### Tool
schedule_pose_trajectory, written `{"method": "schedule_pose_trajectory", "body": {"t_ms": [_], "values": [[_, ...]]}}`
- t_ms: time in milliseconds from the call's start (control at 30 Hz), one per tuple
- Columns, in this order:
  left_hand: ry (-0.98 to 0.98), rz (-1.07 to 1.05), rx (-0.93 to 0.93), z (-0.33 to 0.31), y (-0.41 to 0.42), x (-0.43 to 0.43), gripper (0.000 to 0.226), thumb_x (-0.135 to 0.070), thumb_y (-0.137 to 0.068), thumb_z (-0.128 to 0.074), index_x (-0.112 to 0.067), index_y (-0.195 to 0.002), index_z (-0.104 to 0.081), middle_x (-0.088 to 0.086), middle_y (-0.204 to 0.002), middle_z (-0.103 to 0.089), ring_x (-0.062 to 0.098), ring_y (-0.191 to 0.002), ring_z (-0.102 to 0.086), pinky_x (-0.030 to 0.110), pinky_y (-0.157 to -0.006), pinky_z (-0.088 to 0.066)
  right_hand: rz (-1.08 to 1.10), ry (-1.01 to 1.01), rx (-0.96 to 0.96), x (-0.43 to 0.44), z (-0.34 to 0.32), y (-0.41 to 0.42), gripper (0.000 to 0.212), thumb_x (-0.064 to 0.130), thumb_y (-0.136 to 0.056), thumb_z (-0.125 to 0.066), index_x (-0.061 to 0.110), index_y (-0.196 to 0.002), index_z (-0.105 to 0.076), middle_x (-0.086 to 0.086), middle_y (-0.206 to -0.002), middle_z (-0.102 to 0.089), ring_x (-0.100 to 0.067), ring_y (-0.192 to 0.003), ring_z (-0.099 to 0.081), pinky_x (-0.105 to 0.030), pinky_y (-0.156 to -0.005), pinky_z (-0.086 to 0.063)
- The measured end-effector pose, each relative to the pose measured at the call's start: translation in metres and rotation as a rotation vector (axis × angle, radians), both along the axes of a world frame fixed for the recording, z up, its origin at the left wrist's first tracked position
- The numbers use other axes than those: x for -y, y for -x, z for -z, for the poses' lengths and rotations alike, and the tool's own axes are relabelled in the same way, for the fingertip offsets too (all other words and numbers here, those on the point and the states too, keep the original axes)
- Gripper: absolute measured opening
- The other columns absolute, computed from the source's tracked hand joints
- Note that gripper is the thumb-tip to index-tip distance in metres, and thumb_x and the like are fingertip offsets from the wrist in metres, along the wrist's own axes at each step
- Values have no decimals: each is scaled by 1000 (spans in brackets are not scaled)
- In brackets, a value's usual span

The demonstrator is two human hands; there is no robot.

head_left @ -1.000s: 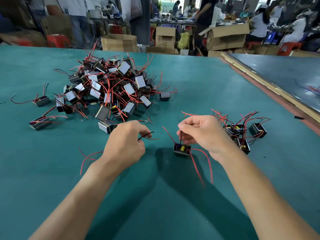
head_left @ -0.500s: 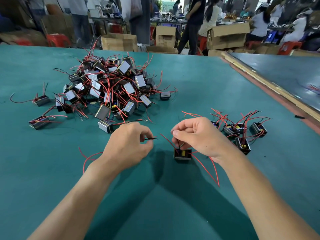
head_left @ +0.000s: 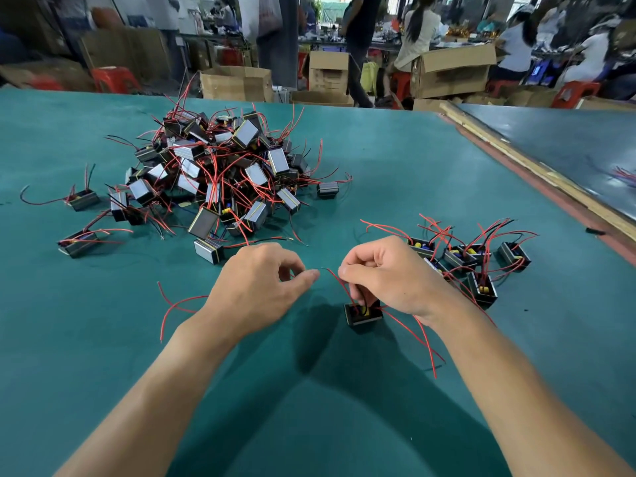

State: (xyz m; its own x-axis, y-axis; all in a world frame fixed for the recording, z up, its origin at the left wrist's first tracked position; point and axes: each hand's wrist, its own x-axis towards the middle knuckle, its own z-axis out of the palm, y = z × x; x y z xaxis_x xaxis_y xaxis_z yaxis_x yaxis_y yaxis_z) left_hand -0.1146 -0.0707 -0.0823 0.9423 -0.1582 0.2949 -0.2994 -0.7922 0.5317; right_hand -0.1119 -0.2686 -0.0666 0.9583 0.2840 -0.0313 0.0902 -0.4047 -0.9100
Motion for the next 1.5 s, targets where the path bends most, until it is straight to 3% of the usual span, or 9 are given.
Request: {"method": "schedule_pose_trajectory", "body": {"t_ms": [167,400,700,867,933,1033,1200,1367,1500], "values": [[19,14,4,1,-2,0,29,-51,-84,-66,-27,-68,-69,-11,-70,-58,2,-63,-50,27,-61,-34,-49,-27,-9,0,-1,0,28,7,-94,-59,10,-67,-63,-4,-54,-62,-17,-48,-52,-18,-47,-40],[118,68,47,-1,0,1,11,-28,-86,-72,-26,-75,-73,-28,-58,-58,5,-48,-50,10,-49,-34,-69,-8,12,-1,2,0,26,14,-97,-59,10,-73,-68,-6,-69,-69,-14,-51,-56,-20,-48,-44],[98,51,14,-2,1,2,13,-28,-88,-68,-27,-76,-72,-20,-64,-68,-4,-58,-59,7,-54,-37,-149,-29,-79,-3,2,4,22,10,-102,-51,9,-81,-60,-4,-56,-68,-13,-44,-56,-17,-47,-46],[75,85,11,-4,2,1,13,-35,-88,-67,-31,-79,-74,-19,-62,-66,-1,-57,-57,14,-55,-39,-129,24,48,-2,3,2,19,12,-95,-62,5,-77,-67,2,-56,-63,-13,-51,-51,-24,-50,-43],[101,108,19,-4,4,1,9,-34,-87,-70,-31,-81,-77,-24,-56,-60,0,-51,-53,10,-52,-35,-116,54,111,-1,2,1,20,14,-92,-67,5,-75,-68,8,-53,-55,-12,-51,-45,-27,-51,-37],[158,124,59,-4,4,2,5,-29,-85,-74,-30,-82,-78,-13,-55,-62,5,-45,-49,11,-48,-34,-102,54,121,-1,2,1,21,13,-92,-67,9,-71,-67,13,-49,-52,-5,-46,-42,-20,-47,-36],[186,149,85,-4,5,4,5,-28,-84,-75,-30,-81,-77,-5,-66,-70,15,-57,-61,27,-57,-47,-78,27,68,-1,2,2,20,9,-92,-63,16,-74,-66,8,-52,-56,-9,-41,-47,-21,-41,-41],[243,127,51,-3,5,5,7,-26,-85,-75,-28,-91,-78,-15,-66,-71,7,-53,-61,20,-55,-49,-48,-23,66,-2,2,1,20,2,-91,-60,17,-79,-62,2,-57,-63,-12,-43,-51,-24,-41,-44],[263,138,-22,-1,4,5,7,-24,-87,-72,-29,-92,-74,-18,-67,-71,9,-48,-59,27,-54,-53,-57,-54,130,-2,3,0,19,-1,-91,-61,14,-80,-61,-4,-62,-68,-15,-47,-57,-26,-46,-50]]}}
